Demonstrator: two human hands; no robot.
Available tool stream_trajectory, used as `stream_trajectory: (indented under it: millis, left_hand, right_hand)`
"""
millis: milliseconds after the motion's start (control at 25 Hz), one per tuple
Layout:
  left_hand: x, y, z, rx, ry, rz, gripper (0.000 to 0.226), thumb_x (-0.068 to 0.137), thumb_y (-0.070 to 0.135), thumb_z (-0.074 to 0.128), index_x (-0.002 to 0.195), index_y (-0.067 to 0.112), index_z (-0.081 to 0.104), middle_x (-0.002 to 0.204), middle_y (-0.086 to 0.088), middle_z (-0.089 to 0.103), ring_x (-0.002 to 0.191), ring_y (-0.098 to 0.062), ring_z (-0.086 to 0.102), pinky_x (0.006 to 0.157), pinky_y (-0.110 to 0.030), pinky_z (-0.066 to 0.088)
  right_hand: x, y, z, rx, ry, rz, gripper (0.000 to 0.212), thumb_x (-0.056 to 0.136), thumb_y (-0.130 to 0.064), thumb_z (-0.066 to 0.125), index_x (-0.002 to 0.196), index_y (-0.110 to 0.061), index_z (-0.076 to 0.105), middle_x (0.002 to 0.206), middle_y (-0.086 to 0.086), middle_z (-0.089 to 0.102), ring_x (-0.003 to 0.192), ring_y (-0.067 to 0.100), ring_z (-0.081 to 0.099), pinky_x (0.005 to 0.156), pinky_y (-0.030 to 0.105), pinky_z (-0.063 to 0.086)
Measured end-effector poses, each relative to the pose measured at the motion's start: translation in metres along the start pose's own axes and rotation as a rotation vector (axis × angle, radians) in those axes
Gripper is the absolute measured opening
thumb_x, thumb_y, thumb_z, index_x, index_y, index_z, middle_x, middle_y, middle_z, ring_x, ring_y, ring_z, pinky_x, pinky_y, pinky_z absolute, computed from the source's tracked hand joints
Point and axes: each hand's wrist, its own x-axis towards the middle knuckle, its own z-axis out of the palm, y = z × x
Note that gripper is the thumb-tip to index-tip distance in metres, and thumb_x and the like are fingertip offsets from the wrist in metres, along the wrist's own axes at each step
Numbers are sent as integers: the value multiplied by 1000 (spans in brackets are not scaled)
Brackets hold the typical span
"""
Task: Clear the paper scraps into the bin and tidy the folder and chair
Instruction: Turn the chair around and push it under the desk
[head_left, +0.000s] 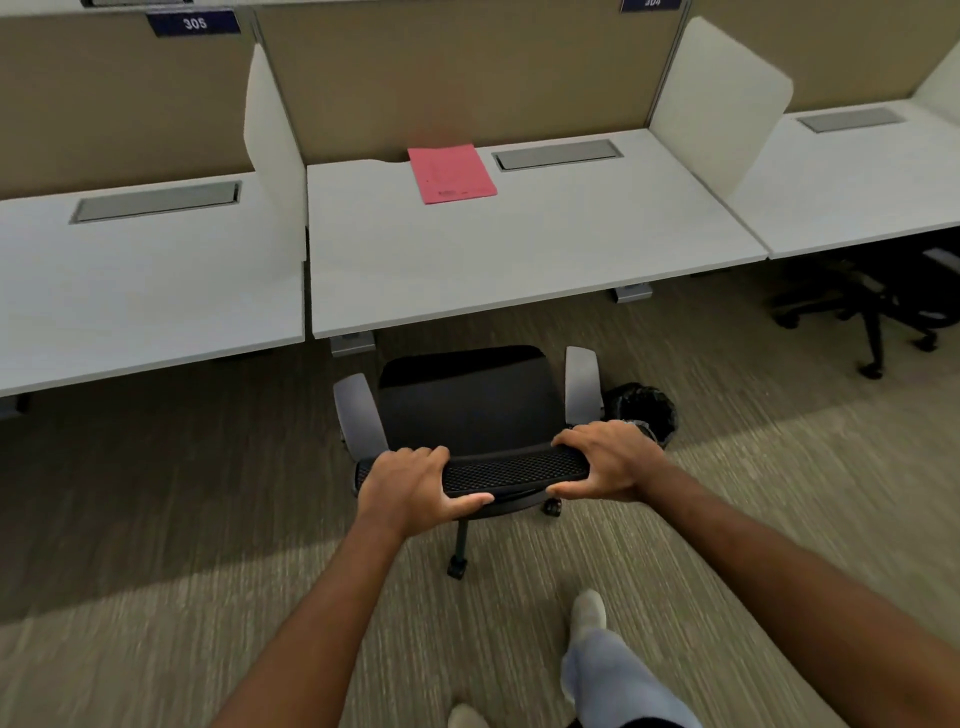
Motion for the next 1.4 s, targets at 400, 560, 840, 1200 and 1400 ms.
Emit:
stream_trajectory:
  millis: [400,560,840,1200,1400]
  left_hand:
    - [142,0,-3,26,-22,-103,100,68,105,16,103,26,67,86,8,71,76,-17,67,67,-37,54]
    - [193,0,-5,10,-23,-134,101,67,106,15,102,26,67,87,9,71,77,-16,67,70,-37,57]
    - [272,-10,0,10,-2,-179,95,67,106,21,104,31,66,85,10,71,77,-16,68,69,-37,56]
    - [343,-37,5,-12,51,-187,93,66,106,26,106,34,69,84,12,73,78,-15,70,67,-34,54]
    - [378,-48,2,-49,49,-173,88,66,106,28,89,31,68,73,12,69,68,-14,66,62,-34,55]
  right_hand:
    - [109,116,-12,-2,18,-67,89,74,-104,26,119,-36,63,100,-13,71,86,12,66,71,30,51]
    - [150,156,-19,-4,33,-92,91,73,-104,26,118,-35,64,98,-11,71,87,15,68,70,32,48]
    - [215,212,-29,10,51,-122,92,70,-106,22,111,-35,65,93,-12,72,83,15,68,71,36,51]
    - [281,250,-41,20,27,-125,99,68,-106,20,117,-34,66,98,-13,73,88,15,68,74,37,53]
    - [307,266,-50,32,-4,-121,90,72,-103,30,117,-34,67,100,-13,74,88,16,67,76,37,55]
